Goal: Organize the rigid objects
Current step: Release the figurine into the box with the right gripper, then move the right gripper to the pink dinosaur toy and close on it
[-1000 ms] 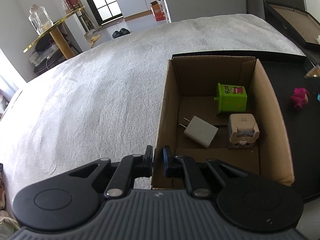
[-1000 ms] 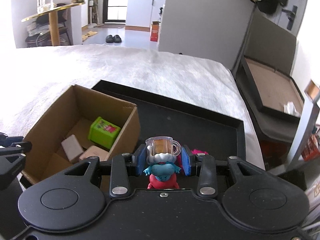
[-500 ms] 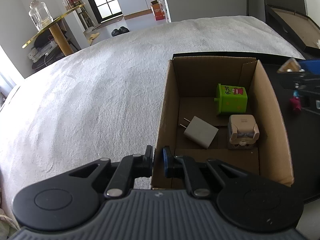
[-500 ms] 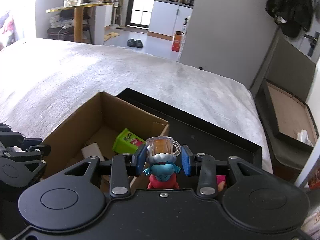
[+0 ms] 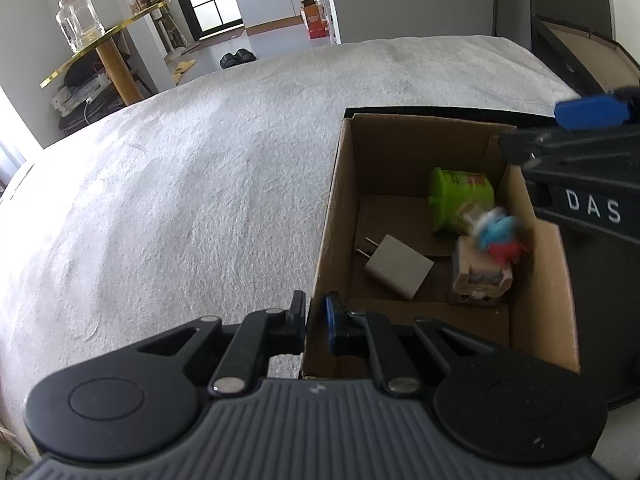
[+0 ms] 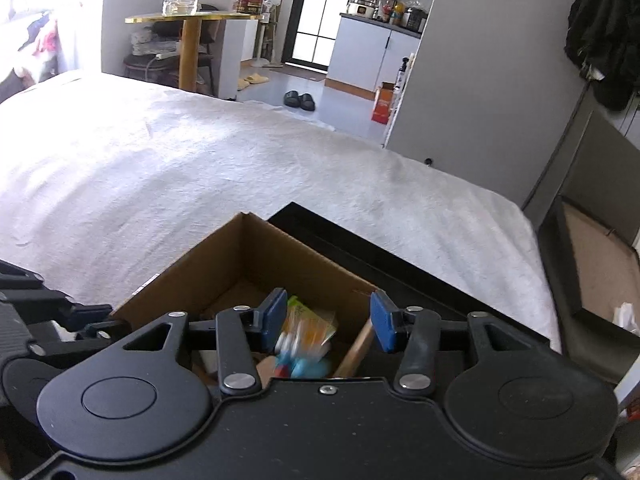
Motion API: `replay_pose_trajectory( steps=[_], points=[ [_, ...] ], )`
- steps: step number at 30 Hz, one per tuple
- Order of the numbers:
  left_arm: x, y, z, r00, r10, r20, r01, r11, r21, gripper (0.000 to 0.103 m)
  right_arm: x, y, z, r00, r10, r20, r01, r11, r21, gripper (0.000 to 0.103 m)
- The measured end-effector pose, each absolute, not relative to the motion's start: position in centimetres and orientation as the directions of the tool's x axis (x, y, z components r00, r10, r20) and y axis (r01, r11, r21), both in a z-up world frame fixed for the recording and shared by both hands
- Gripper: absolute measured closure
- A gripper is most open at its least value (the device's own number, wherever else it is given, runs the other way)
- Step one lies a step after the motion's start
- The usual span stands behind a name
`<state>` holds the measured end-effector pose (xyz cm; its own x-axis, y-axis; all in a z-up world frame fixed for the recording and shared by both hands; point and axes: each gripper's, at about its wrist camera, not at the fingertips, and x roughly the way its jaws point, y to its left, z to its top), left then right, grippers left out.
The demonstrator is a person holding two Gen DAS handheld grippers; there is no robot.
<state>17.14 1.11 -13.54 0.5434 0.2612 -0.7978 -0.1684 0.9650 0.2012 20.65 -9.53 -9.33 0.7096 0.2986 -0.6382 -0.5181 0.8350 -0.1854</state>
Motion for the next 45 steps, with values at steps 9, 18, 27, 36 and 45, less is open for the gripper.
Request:
replay_pose_trajectory(
  steps=[9, 18, 27, 36, 45],
  points=[
    [17.1, 0.8, -13.6, 0.544, 0.276, -0.793, -0.17, 0.961, 0.218, 0.094, 19.6, -13.0, -10.4, 0.699, 0.256, -0.667, -0.465, 0.872, -0.153, 0.054],
    [17.1, 0.1, -13.7, 0.544, 0.298, -0.785, -0.167, 0.955, 0.246, 0.094, 18.5, -17.1, -11.7, 0.698, 0.215, -0.683, -0.398, 0.91, -0.119, 0.052],
    [17.3, -0.4, -13.8, 0.54, 0.319, -0.779, -0.165, 0.948, 0.274, 0.094, 18.0, -19.8, -12.8, 0.689, 0.197, -0.698, -0.356, 0.93, -0.089, 0.052],
    [17.4, -1.1, -14.0, 0.529, 0.352, -0.772, -0.163, 0.935, 0.315, 0.093, 18.2, -22.3, -13.8, 0.681, 0.19, -0.707, -0.306, 0.951, -0.04, 0.052],
    [17.6, -1.7, -14.0, 0.515, 0.387, -0.765, -0.165, 0.92, 0.354, 0.093, 18.3, -25.0, -14.7, 0.672, 0.215, -0.708, -0.277, 0.961, 0.029, 0.036]
  ],
)
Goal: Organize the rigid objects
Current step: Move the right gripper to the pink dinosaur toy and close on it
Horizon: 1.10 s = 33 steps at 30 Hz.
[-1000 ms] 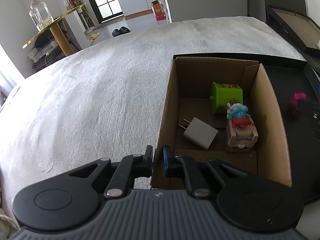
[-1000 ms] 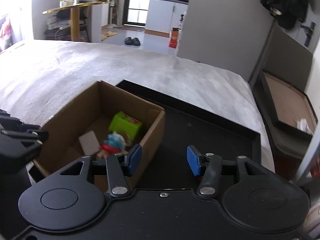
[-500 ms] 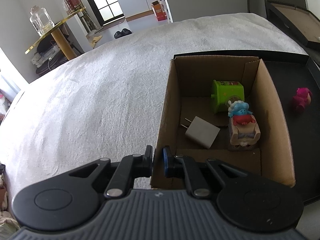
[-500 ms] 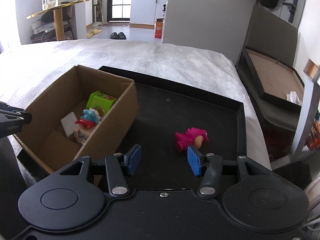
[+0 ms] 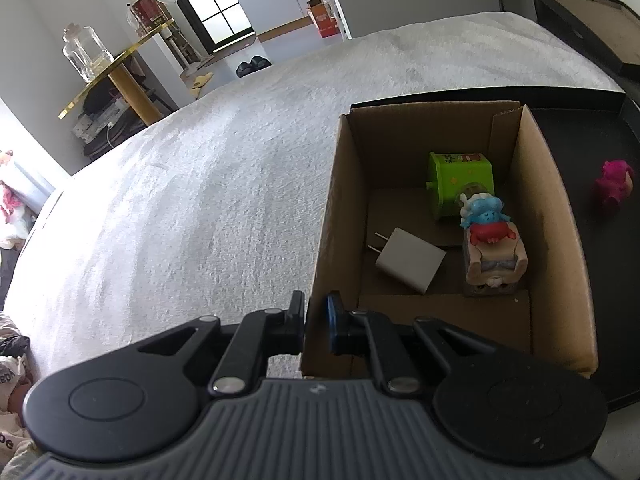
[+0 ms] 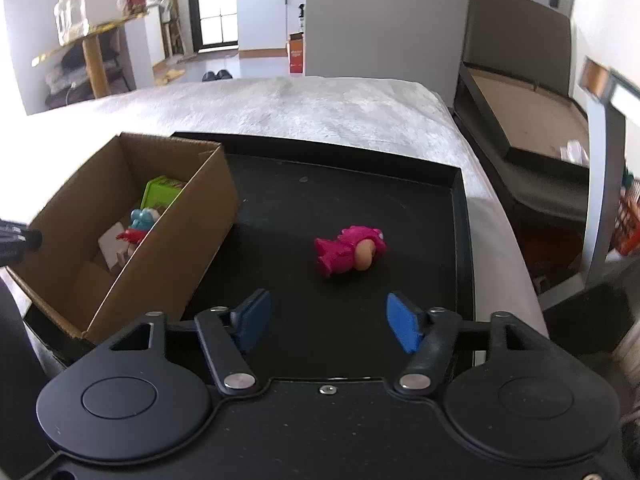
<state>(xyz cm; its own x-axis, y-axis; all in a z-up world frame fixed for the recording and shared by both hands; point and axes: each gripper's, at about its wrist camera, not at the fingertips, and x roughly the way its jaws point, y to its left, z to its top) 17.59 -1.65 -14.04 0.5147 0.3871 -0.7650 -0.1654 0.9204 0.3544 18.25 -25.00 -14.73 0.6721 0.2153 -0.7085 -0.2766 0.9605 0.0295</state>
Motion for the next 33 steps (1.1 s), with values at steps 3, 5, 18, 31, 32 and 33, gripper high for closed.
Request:
replay_pose_trajectory(
  steps=[3, 5, 18, 31, 32, 33],
  points=[
    [17.7, -1.8, -14.0, 0.509, 0.399, -0.763, -0.175, 0.916, 0.361, 0.093, 18.1, -25.7, -15.5, 0.657, 0.216, -0.722, -0.274, 0.961, 0.039, 0.033],
    [17.7, -1.9, -14.1, 0.507, 0.404, -0.762, -0.178, 0.914, 0.366, 0.093, 18.1, -25.9, -16.1, 0.647, 0.212, -0.733, -0.272, 0.962, 0.038, 0.029],
    [17.7, -2.4, -14.1, 0.503, 0.426, -0.752, -0.192, 0.903, 0.383, 0.092, 20.5, -26.1, -17.8, 0.646, 0.244, -0.723, -0.284, 0.956, 0.069, 0.025],
    [17.3, -2.0, -14.1, 0.519, 0.398, -0.756, -0.189, 0.916, 0.353, 0.093, 24.4, -25.5, -19.5, 0.64, 0.281, -0.715, -0.284, 0.951, 0.119, 0.025],
    [17.3, -2.0, -14.0, 0.516, 0.399, -0.758, -0.191, 0.916, 0.352, 0.093, 24.7, -25.4, -19.7, 0.639, 0.28, -0.716, -0.281, 0.952, 0.122, 0.025],
    [17.4, -2.0, -14.0, 0.513, 0.4, -0.759, -0.194, 0.916, 0.351, 0.093, 24.9, -25.4, -19.8, 0.638, 0.28, -0.718, -0.277, 0.953, 0.125, 0.025]
  ],
)
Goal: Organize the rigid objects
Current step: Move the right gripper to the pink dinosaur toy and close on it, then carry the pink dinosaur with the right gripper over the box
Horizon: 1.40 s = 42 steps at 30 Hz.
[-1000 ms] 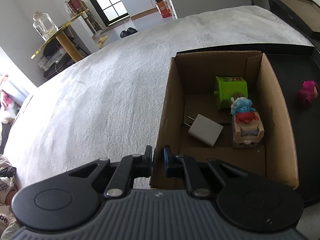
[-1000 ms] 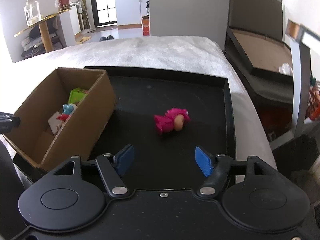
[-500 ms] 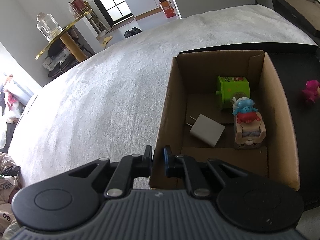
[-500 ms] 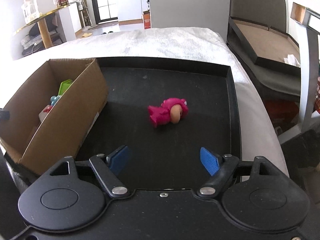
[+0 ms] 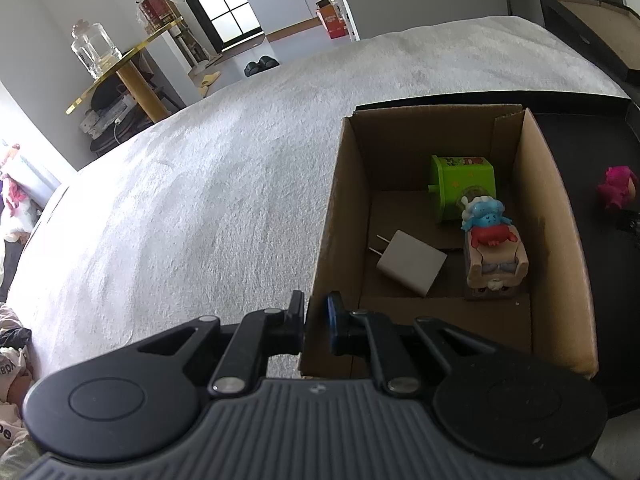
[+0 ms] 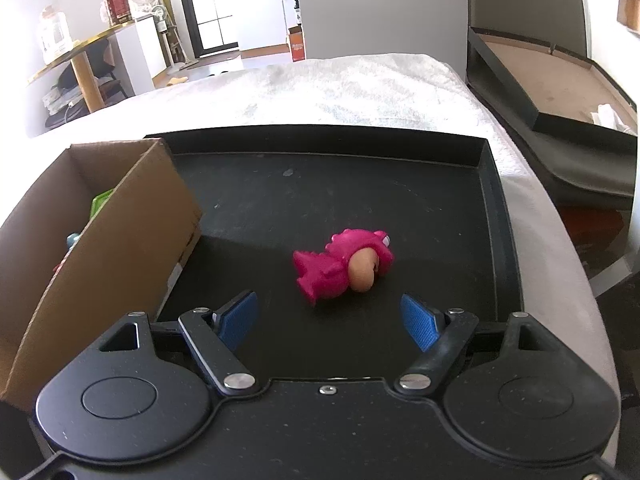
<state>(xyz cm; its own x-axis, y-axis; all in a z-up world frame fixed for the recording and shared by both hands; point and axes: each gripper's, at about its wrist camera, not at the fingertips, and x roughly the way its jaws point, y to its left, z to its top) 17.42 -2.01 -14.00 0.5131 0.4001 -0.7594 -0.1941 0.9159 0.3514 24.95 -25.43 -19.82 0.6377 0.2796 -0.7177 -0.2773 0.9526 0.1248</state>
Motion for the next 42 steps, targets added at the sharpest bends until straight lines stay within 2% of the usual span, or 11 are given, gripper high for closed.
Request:
replay_pose_trajectory(
  steps=[12, 13, 16, 31, 42],
  points=[
    [17.9, -1.8, -14.0, 0.507, 0.401, -0.764, -0.195, 0.916, 0.351, 0.093, 27.2, -24.6, -21.0, 0.634, 0.259, -0.729, -0.246, 0.961, 0.127, 0.027],
    [18.0, -1.8, -14.0, 0.507, 0.4, -0.763, -0.197, 0.916, 0.35, 0.093, 27.2, -24.5, -21.1, 0.634, 0.257, -0.729, -0.247, 0.961, 0.124, 0.029],
    [18.0, -1.7, -13.9, 0.506, 0.395, -0.766, -0.201, 0.918, 0.34, 0.093, 27.1, -24.5, -21.2, 0.629, 0.26, -0.733, -0.251, 0.96, 0.124, 0.049],
    [17.4, 0.0, -13.4, 0.537, 0.318, -0.781, -0.226, 0.947, 0.231, 0.093, 24.5, -24.4, -19.1, 0.63, 0.222, -0.744, -0.252, 0.965, 0.075, 0.049],
    [17.3, 1.8, -13.2, 0.558, 0.228, -0.798, -0.228, 0.967, 0.117, 0.094, 23.5, -22.0, -15.4, 0.654, 0.208, -0.728, -0.265, 0.964, 0.038, 0.049]
  ],
)
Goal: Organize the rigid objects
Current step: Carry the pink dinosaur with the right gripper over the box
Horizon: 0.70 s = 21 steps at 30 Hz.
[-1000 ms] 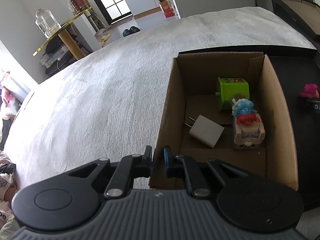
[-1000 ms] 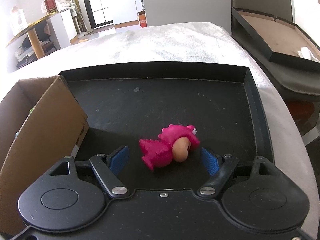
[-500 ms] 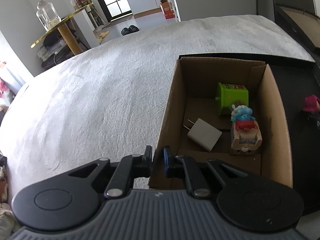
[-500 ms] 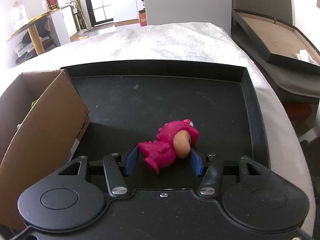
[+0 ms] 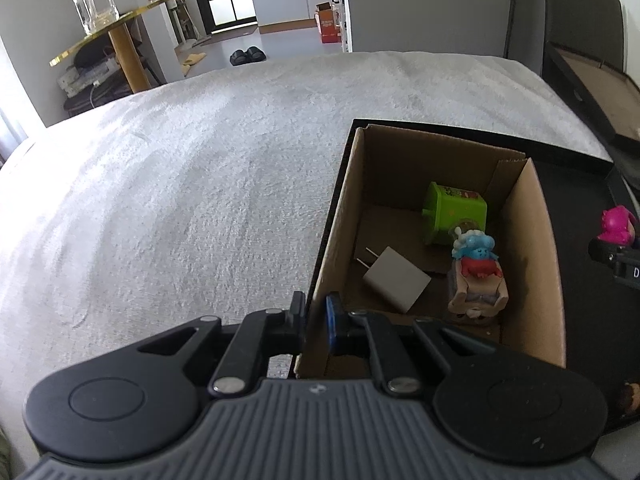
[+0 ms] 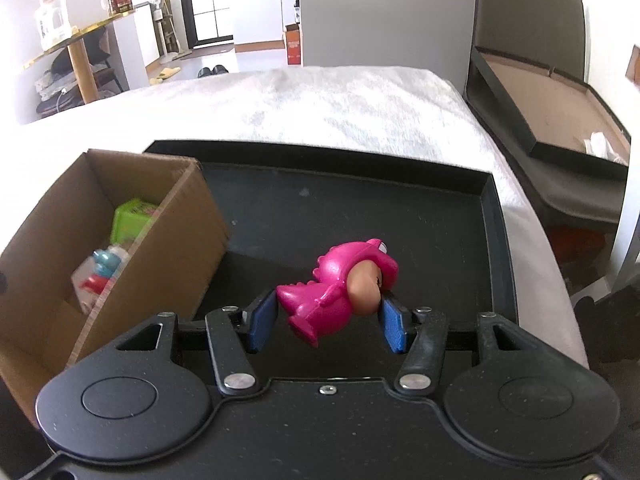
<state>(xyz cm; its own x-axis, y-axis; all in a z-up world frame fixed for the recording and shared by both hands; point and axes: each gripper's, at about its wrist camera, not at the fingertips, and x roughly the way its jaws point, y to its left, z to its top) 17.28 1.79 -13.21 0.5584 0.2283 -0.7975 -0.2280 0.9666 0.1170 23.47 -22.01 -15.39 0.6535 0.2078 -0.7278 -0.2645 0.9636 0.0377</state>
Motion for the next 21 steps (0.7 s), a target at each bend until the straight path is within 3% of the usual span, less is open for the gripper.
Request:
replay_pose_trajectory(
  steps=[21],
  points=[
    [17.7, 2.8, -13.3, 0.554, 0.18, -0.813, -0.2, 0.976, 0.08, 0.094, 23.1, -14.8, -10.8, 0.679, 0.307, -0.667, -0.412, 0.911, 0.0, 0.049]
  ],
)
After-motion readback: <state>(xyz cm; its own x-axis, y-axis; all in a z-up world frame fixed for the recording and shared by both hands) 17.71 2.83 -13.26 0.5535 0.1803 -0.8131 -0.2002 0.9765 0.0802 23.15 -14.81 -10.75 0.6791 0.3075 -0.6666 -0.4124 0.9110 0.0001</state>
